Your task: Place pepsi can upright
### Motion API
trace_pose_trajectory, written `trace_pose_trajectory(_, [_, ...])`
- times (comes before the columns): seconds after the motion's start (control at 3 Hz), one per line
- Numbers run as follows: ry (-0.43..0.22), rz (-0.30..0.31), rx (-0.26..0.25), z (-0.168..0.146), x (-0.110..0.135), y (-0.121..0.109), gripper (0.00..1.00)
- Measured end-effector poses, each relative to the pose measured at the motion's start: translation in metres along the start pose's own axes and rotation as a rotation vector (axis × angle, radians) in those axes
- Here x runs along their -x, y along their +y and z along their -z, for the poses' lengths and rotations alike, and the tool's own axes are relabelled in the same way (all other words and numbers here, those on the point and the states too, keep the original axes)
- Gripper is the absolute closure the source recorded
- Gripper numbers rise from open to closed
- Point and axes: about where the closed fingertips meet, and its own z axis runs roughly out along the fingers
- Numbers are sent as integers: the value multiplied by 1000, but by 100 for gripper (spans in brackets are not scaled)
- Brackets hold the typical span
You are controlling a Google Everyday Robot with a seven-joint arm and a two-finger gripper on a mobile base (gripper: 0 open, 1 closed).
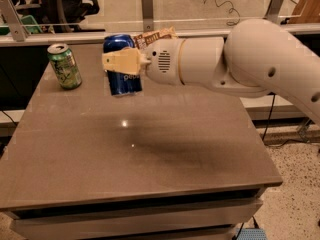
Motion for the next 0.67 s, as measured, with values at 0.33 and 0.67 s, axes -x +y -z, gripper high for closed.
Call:
trace_pose_trajectory(0.33, [-41,160,-173,-18,4,19,100])
trace_pose_trajectory(0.67, [-61,245,-238,-19,10,23,100])
